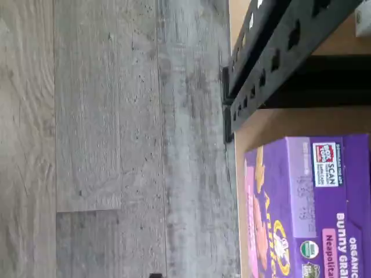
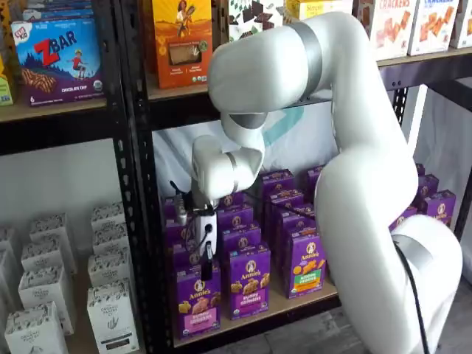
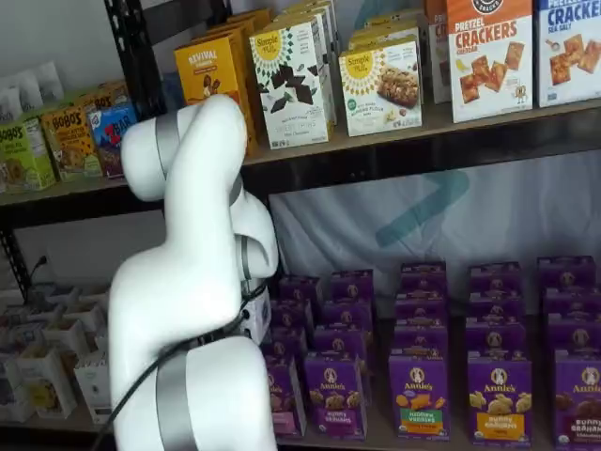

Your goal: Pick up the purple box with a pink patch in the middle, on the bottom shelf, the first box from the left

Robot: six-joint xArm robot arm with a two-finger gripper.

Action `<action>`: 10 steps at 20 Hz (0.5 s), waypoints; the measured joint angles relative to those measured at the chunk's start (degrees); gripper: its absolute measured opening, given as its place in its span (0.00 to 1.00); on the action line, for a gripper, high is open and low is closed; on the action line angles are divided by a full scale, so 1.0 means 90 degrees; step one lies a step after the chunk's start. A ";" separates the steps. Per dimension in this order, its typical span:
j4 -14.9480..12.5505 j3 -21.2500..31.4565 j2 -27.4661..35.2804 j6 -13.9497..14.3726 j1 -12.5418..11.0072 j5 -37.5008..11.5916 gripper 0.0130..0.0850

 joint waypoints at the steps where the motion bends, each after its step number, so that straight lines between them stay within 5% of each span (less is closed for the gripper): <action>1: -0.0193 0.0051 -0.0023 0.0154 -0.0014 -0.0070 1.00; 3: -0.0490 0.0206 -0.0124 0.0344 -0.0089 -0.0204 1.00; 10: -0.0594 0.0375 -0.0248 0.0269 -0.0250 -0.0274 1.00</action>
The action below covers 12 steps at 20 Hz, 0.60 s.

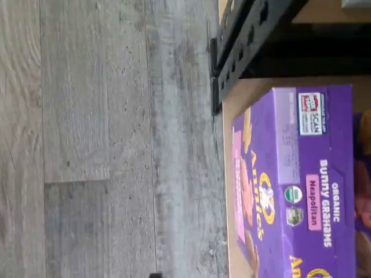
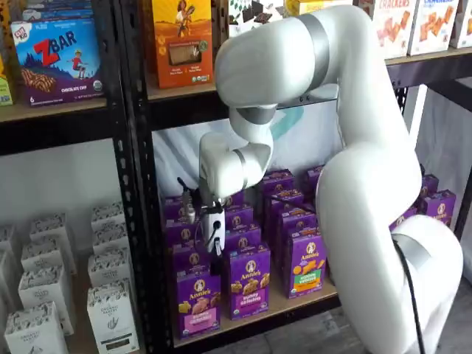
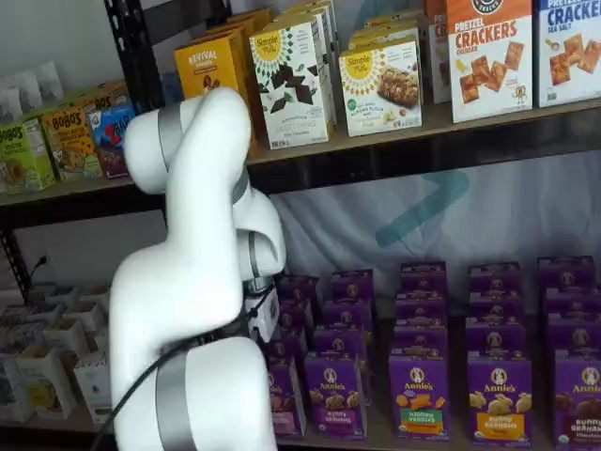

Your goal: Pick up the purple box with a pink patch in the middle, on the bottom shelf, the first box from the left

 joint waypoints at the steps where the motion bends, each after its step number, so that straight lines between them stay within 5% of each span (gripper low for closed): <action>1: -0.0026 -0.0030 0.0031 0.0008 -0.0014 0.0005 1.00; 12: 0.0070 -0.0594 0.0596 -0.0230 -0.0165 -0.0016 1.00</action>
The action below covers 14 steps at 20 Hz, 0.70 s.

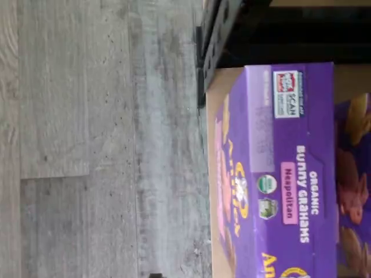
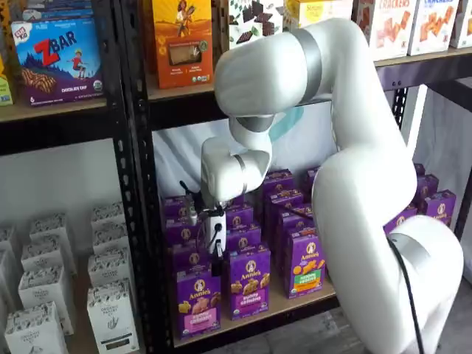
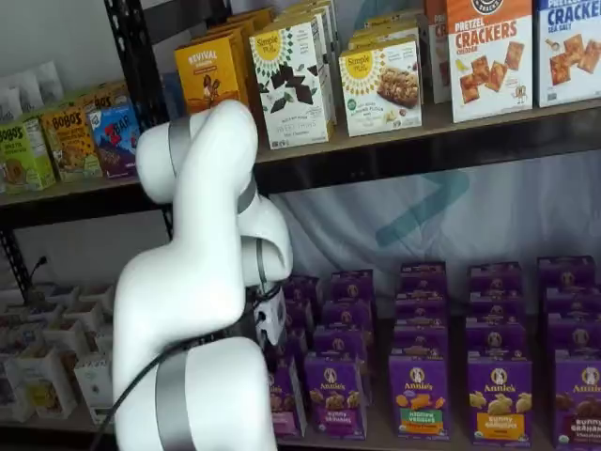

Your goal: Pick up the purple box with a pink patch in the middle, on the bottom shelf, the first box from the left

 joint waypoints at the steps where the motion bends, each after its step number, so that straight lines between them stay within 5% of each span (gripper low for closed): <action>1: 0.0055 -0.0062 0.0046 -0.0058 -0.0011 0.0021 1.00; 14: -0.0186 -0.0711 0.0690 0.0170 0.0004 0.0059 1.00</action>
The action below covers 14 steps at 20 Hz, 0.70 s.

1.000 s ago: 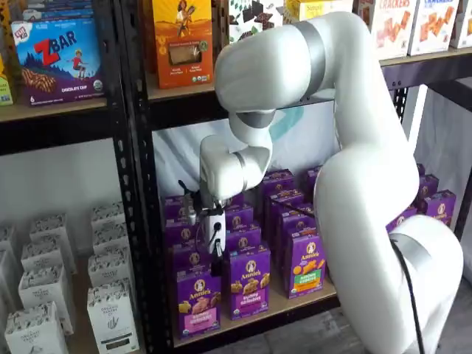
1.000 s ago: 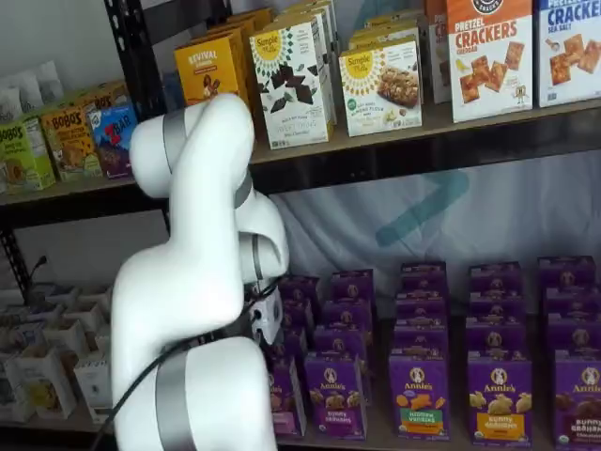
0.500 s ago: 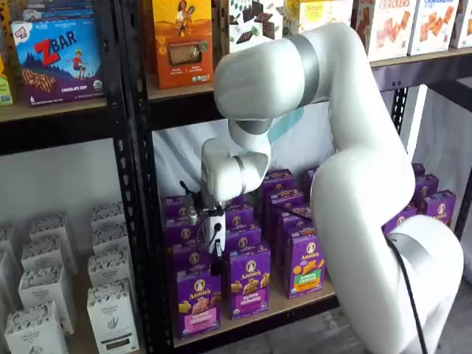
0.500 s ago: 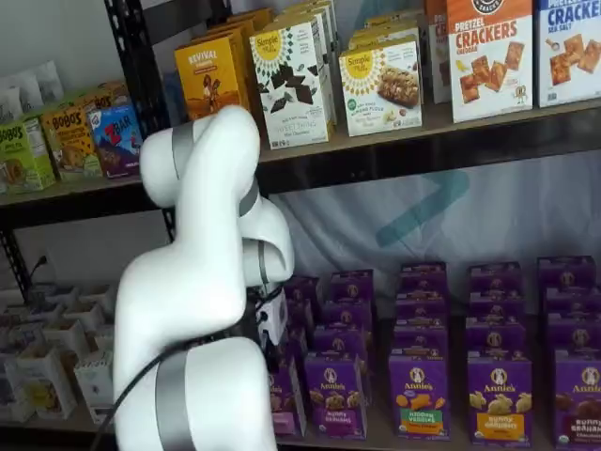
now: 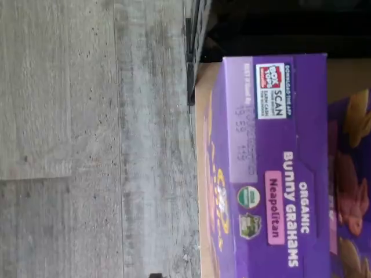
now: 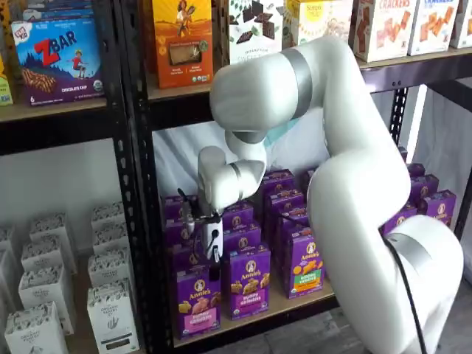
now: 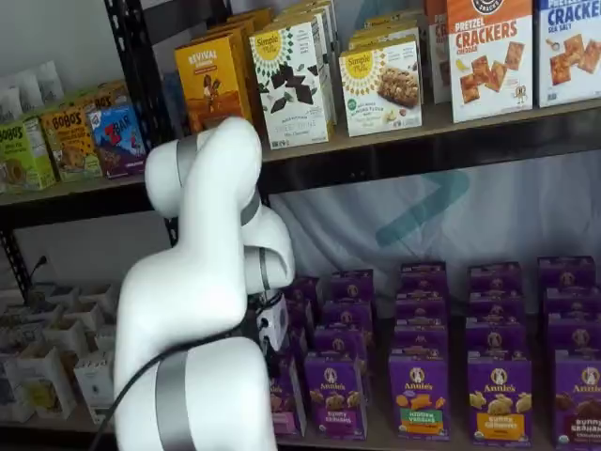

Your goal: Pick up the purple box with a pink patch in the middle, on the bottom shelf, the first box from the left

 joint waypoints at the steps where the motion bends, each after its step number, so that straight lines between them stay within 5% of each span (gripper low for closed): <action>1: -0.0014 -0.0017 0.0036 0.0018 0.0006 -0.0027 1.00; 14: -0.0220 -0.0396 0.0558 0.0279 0.0088 -0.0205 1.00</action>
